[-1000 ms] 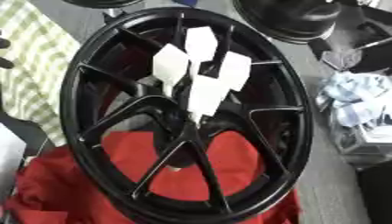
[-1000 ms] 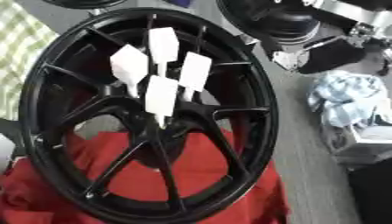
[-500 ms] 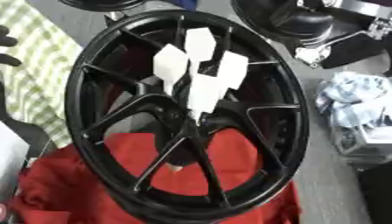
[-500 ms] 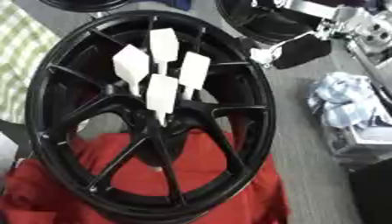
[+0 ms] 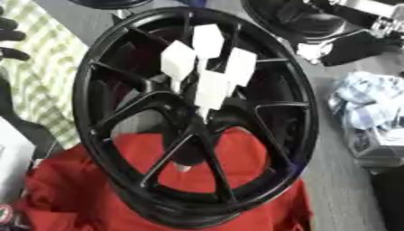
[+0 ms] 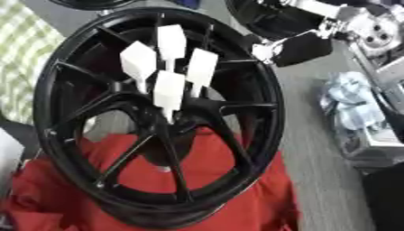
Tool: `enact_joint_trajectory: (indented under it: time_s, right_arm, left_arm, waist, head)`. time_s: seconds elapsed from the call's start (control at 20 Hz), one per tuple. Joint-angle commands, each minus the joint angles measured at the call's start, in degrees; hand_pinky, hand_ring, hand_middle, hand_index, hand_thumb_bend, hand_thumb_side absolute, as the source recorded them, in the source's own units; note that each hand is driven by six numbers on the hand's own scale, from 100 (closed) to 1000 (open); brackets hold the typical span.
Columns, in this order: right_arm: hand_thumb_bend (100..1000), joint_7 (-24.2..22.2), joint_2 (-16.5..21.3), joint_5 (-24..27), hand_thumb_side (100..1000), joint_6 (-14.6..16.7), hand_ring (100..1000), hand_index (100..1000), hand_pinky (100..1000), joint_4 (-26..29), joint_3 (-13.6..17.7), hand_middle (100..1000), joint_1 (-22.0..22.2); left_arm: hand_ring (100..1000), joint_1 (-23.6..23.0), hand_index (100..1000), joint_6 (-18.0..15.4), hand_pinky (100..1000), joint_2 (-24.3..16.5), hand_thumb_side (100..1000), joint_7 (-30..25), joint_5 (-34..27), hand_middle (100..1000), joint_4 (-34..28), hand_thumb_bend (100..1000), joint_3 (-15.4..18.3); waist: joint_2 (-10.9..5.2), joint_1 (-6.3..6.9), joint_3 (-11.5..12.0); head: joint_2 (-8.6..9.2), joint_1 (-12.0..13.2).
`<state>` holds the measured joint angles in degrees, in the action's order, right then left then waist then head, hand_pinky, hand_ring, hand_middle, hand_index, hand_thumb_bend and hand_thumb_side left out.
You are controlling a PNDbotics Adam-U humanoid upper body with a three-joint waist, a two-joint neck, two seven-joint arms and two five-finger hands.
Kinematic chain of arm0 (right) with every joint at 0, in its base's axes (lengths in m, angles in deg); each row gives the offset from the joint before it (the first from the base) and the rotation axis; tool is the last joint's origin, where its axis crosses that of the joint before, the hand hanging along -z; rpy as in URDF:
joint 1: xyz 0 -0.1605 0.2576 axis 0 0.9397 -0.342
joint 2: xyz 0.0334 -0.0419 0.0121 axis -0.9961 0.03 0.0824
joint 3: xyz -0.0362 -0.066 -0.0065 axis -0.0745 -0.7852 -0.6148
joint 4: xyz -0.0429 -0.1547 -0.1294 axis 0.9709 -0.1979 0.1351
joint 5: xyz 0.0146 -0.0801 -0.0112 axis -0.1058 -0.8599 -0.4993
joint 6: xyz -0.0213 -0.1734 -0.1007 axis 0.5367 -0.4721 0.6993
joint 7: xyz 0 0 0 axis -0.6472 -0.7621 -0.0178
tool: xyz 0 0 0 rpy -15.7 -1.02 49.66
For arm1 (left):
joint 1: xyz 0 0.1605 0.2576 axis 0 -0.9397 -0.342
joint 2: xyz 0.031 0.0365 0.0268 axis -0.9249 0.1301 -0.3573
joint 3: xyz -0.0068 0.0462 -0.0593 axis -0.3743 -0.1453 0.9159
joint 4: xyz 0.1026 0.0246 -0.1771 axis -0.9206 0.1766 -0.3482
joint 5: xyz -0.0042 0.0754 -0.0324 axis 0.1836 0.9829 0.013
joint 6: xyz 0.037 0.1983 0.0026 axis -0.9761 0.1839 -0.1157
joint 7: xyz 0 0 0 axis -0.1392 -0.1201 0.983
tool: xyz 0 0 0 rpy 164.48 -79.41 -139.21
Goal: Pull the pin out of the wheel hub.
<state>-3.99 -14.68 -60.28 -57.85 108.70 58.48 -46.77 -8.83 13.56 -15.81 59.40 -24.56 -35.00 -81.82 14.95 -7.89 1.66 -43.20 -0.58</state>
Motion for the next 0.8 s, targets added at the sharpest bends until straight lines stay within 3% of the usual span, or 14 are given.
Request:
enact_joint_trajectory:
  time_s: [0.05, 0.35, 0.5, 0.8]
  right_arm:
    - [100, -0.8, 0.0, -2.1, 331, -1.4, 876, 847, 938, 1.7, 0.3, 784, -0.4]
    - [100, -2.0, -1.3, -5.5, 392, -2.1, 886, 866, 940, 2.5, -0.6, 795, 0.1]
    - [100, -2.7, -1.7, -5.5, 340, -1.4, 886, 866, 940, 4.7, -0.7, 794, 0.1]
    - [100, -3.7, -1.9, -4.7, 343, -1.6, 904, 879, 944, 10.1, -0.9, 811, -0.3]
  left_arm:
    - [694, 0.1, 773, 0.0, 584, -0.8, 726, 0.6, 0.4, 638, -1.1, 100, 0.8]
    - [694, 0.1, 774, 0.2, 584, -0.7, 729, 0.7, 0.4, 638, -1.1, 100, 0.9]
    - [694, -0.1, 774, 0.7, 584, -0.6, 734, 0.9, 0.5, 638, -1.1, 100, 1.1]
    - [694, -0.4, 774, 2.3, 583, -0.3, 750, 1.7, 0.3, 638, -1.1, 100, 1.7]
  waist:
    - [-1.41, 0.55, 0.0]
    - [-1.30, 0.27, 0.1]
    - [-1.04, 0.05, 0.2]
    - [-0.48, -0.30, 0.7]
  head:
    - [0.77, 0.6]
    - [0.75, 0.2]
    - [0.63, -0.2]
    - [0.38, -1.1]
